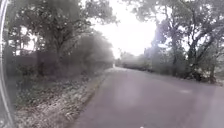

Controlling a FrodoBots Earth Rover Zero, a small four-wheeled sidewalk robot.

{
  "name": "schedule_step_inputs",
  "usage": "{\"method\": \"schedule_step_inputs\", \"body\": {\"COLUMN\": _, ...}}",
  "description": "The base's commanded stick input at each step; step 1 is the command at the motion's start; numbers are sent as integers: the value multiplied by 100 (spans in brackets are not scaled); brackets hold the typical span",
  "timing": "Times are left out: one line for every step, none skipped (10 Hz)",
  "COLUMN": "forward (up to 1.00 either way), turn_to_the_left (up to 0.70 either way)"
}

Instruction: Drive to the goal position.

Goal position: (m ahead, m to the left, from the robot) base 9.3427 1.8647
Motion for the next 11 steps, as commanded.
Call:
{"method": "schedule_step_inputs", "body": {"forward": 70, "turn_to_the_left": 4}}
{"method": "schedule_step_inputs", "body": {"forward": 70, "turn_to_the_left": 4}}
{"method": "schedule_step_inputs", "body": {"forward": 70, "turn_to_the_left": 4}}
{"method": "schedule_step_inputs", "body": {"forward": 70, "turn_to_the_left": 4}}
{"method": "schedule_step_inputs", "body": {"forward": 70, "turn_to_the_left": 4}}
{"method": "schedule_step_inputs", "body": {"forward": 70, "turn_to_the_left": 4}}
{"method": "schedule_step_inputs", "body": {"forward": 70, "turn_to_the_left": 4}}
{"method": "schedule_step_inputs", "body": {"forward": 70, "turn_to_the_left": 3}}
{"method": "schedule_step_inputs", "body": {"forward": 70, "turn_to_the_left": 2}}
{"method": "schedule_step_inputs", "body": {"forward": 70, "turn_to_the_left": 1}}
{"method": "schedule_step_inputs", "body": {"forward": 70, "turn_to_the_left": 1}}
